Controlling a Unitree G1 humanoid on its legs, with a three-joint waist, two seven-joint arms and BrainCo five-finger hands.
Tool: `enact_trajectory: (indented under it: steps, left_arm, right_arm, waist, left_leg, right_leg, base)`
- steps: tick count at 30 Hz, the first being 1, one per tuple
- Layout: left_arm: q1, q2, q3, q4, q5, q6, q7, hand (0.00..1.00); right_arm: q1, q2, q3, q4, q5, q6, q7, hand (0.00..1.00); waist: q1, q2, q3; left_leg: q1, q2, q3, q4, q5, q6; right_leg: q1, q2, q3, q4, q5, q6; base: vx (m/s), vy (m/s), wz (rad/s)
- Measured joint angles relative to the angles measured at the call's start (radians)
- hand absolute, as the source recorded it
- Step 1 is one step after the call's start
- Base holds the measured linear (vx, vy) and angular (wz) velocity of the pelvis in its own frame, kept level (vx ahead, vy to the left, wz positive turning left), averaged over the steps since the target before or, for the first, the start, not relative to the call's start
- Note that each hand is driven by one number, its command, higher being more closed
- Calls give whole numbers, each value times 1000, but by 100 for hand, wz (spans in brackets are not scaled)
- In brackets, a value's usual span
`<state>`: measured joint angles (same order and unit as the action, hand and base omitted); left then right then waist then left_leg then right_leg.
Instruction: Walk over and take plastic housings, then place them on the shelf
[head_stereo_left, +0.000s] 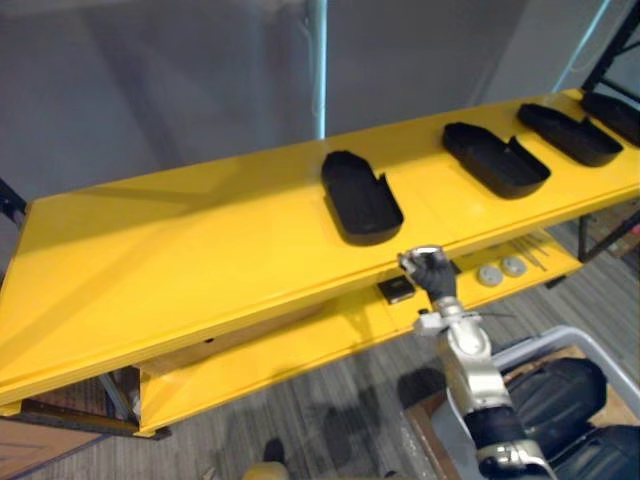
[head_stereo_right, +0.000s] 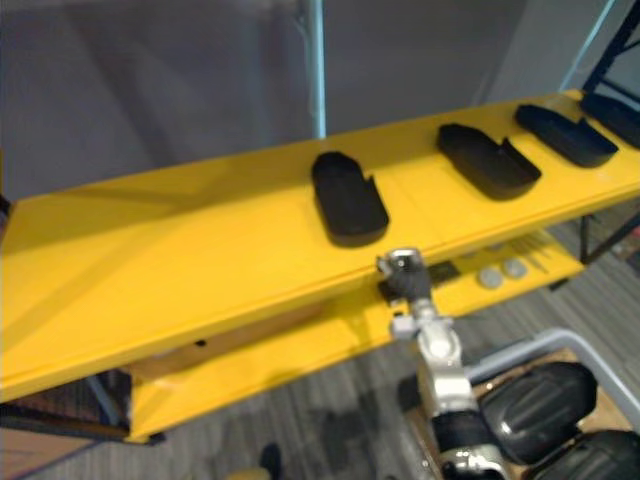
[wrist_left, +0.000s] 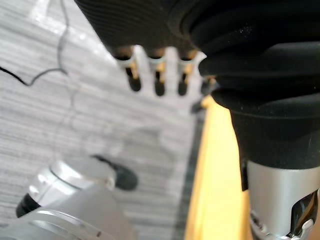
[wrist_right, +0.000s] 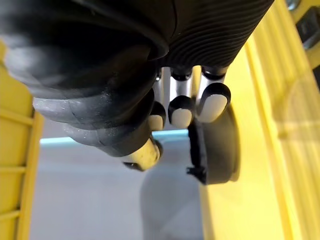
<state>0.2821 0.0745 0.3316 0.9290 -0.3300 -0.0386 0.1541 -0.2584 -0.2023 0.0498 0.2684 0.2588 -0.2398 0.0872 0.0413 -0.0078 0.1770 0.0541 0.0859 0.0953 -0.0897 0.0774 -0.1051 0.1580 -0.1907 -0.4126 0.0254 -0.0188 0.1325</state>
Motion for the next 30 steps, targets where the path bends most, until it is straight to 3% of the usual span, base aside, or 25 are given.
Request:
enact_trajectory:
  steps: [11, 30]
  left_arm:
    - [0, 0, 0, -1, 16, 5, -17, 0]
    - [4, 1, -39, -5, 15, 4, -40, 0]
  right_arm:
    - [-146, -38, -16, 161, 0, 21, 22, 100]
    - [-329, -122, -89, 369, 45, 8, 111, 100]
  waist:
    - [3, 8, 13]
    - [15, 74, 103]
  left_leg:
    - [2, -6, -19, 0, 7, 0]
    - [-11, -14, -56, 0, 25, 3]
  right_leg:
    - [13, -5, -24, -2, 2, 11]
    - [18, -12, -56, 13, -2, 18]
  base:
    - [5, -9, 5]
    - [-15, -9, 5]
